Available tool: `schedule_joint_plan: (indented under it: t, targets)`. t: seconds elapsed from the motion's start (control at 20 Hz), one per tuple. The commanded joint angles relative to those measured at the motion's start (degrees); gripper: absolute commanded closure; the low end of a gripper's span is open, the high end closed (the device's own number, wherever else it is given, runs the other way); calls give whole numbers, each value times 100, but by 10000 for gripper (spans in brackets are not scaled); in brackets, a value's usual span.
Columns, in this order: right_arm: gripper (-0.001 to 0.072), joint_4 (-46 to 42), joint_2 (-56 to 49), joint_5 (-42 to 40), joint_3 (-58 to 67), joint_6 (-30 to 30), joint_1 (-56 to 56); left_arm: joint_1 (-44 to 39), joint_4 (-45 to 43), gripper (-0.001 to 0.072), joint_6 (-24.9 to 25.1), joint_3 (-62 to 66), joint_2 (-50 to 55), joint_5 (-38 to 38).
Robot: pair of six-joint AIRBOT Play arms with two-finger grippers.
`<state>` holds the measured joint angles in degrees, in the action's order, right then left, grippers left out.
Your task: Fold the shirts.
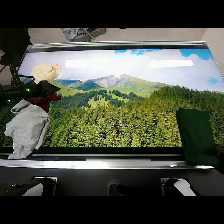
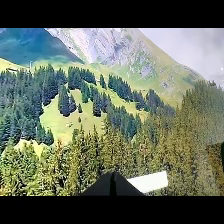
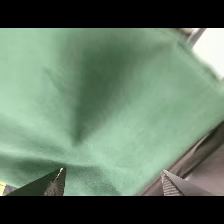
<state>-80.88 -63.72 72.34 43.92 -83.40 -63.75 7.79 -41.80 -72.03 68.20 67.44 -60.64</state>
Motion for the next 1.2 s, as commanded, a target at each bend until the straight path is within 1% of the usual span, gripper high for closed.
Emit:
schedule_joint_plan:
  t: [0.0,0.1,0.2,0.25,0.3,0.35,0.4,0.45,0.5,0.55,0.6,0.65,0.7,0.75,0.8,0.85,0.9,0.95,1.15]
  targets:
    - [26,-516,304,127,610,101,0,7,133,677,0,2,-4,0]
    - [31,-730,417,-164,1486,122,2,9,299,678,2,144,-2,0]
    - [36,-538,431,-883,2503,295,157,-22,66,680,0,586,9,66]
    - [37,-529,431,-1322,2953,492,487,-92,-496,682,-87,935,39,70]
    - [39,-531,431,-1683,3261,820,949,-269,-1648,682,-605,1375,118,57]
    - [41,-531,428,-1939,3427,1231,1606,-520,-3058,682,-1259,1762,234,13]
    - [41,-535,415,-2000,3442,1545,2371,-750,-4197,680,-1759,1976,343,-24]
    - [41,-540,345,-1784,3438,1716,3112,-957,-5010,677,-2094,2013,417,-52]
    - [41,-603,197,-1325,3438,1711,3897,-1071,-5270,643,-2232,1965,496,-221]
    - [40,-688,-13,-927,3438,1569,4507,-1132,-5248,414,-2236,1845,595,-649]
    - [37,-682,-286,-531,3438,1322,4968,-1167,-5209,174,-2253,1637,684,-1252]
    - [36,-529,-610,-15,3438,1145,5313,-1182,-5204,142,-2212,1261,750,-1886]
    - [36,-258,-911,457,3438,1182,5556,-1182,-5152,148,-2031,719,706,-2144]
    - [37,-31,-1137,828,3438,1287,5718,-1180,-5005,150,-1891,190,557,-2061]
    - [38,-20,-1296,966,3438,1384,5871,-1182,-4907,158,-1902,-249,356,-1751]
    - [37,-140,-1401,1005,3438,1375,6019,-1182,-4771,165,-2022,-562,155,-1344]
    - [36,-264,-1445,994,3438,1375,6140,-1182,-4664,164,-2127,-686,39,-1069]
    - [36,-393,-1453,933,3438,1375,6240,-1182,-4568,164,-2122,-686,-2,-909]
    - [40,-389,-1449,966,3440,1355,6288,-1182,-4538,164,-2120,-625,0,-765]
